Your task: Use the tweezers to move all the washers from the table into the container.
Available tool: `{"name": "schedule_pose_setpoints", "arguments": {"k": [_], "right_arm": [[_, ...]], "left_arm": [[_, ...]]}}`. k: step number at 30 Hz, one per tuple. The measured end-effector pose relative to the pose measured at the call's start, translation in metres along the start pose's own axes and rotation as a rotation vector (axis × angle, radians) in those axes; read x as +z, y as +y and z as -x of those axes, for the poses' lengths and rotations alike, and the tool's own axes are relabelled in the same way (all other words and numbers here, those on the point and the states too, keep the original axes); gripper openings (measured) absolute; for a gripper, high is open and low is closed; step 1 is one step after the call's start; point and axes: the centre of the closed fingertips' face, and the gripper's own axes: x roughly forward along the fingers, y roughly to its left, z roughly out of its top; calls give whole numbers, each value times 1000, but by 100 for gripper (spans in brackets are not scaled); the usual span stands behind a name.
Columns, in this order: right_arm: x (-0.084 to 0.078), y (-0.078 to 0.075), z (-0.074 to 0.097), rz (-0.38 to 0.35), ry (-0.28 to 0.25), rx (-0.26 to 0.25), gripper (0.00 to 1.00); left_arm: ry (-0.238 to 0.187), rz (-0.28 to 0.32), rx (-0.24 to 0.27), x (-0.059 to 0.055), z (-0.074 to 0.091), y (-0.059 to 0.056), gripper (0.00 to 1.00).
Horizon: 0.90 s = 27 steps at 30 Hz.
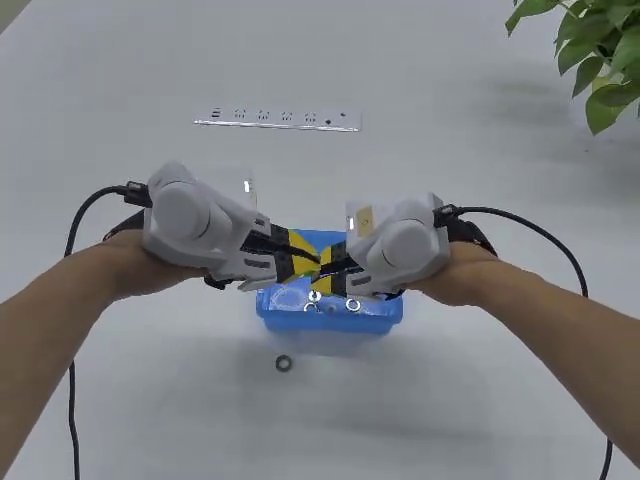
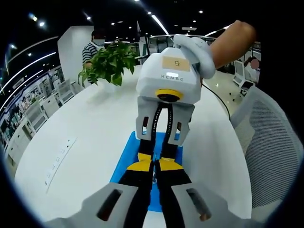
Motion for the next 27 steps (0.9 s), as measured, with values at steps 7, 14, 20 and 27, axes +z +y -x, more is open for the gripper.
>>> {"name": "schedule_pose_setpoints", "arguments": {"k": [7, 14, 20, 27], "right_arm": [[0, -1, -1, 7, 14, -6, 12], [-1, -3, 7, 5, 28, -29, 16], [0, -4, 16, -21, 22, -52, 19], [-2, -4, 28, -64, 23, -73, 25]], "left_arm": [[3, 0, 15, 0, 0, 4, 6], [3, 21, 13, 0, 1, 3, 5], [8, 26, 15, 0, 0, 4, 5], [10, 30, 13, 1, -1, 3, 5]]}}
